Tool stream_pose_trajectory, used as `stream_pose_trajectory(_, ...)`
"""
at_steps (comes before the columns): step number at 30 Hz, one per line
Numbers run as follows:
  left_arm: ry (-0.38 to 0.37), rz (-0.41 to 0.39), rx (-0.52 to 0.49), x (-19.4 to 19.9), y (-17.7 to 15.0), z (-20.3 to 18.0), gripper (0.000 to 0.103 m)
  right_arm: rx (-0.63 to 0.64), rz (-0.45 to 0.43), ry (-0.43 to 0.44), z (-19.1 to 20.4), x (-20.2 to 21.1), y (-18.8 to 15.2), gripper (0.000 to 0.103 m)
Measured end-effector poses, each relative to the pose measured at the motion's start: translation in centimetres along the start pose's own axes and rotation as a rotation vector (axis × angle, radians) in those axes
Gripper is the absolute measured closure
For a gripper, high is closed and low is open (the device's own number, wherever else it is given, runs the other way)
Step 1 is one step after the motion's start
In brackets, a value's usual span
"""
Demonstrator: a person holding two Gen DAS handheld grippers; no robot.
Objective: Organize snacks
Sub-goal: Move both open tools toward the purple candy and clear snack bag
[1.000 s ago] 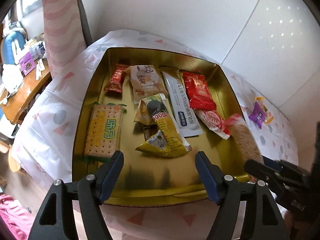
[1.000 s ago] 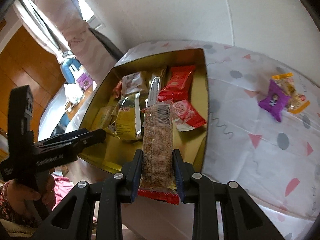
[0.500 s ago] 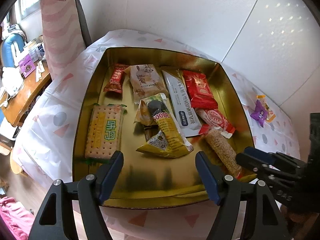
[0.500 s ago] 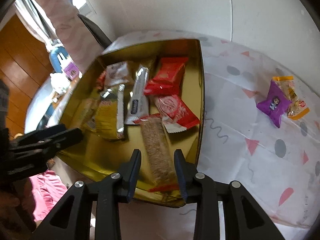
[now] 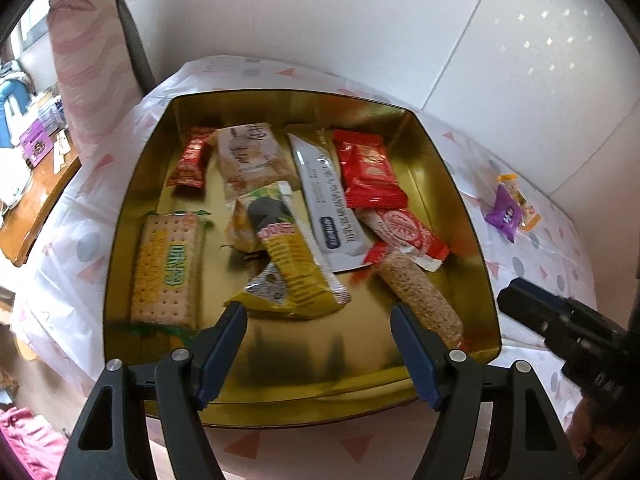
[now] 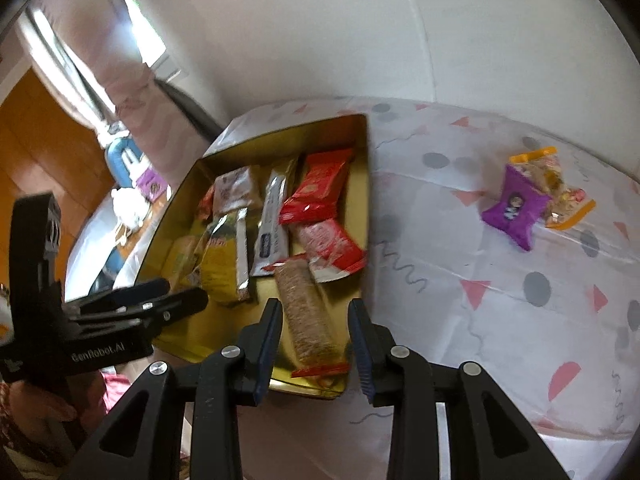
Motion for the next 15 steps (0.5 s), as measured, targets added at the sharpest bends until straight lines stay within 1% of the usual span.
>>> stream_pose_trajectory(2,-0.005,-0.001,-0.014,-0.1,0.0,-0.5,0.028,-0.035,-0.023,-0.008,-1.0,0.6,0.0,0.069)
stream_pose_trajectory(8,-0.022,-0.007,-0.063,0.0,0.1,-2.7,0.028,-0.156,-0.054,-0.015,-4.4,2.0,-0.8,0.069)
stream_pose_trajectory(15,-0.051,-0.01,-0.148,0.1,0.6,-6.7,0.028,-0.279,-0.093,-0.062,-9.2,3.9,-2.7,0.069)
Point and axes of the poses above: each gripper's, at about its wrist camera, not at the fingertips, and x roughly against the way its jaws point, z to its left, y to its top, the point moved 5 cm from there along -x, roughly the way its jaws point, and after that the axes turned 7 degrees about z, right-handed, at the moved point
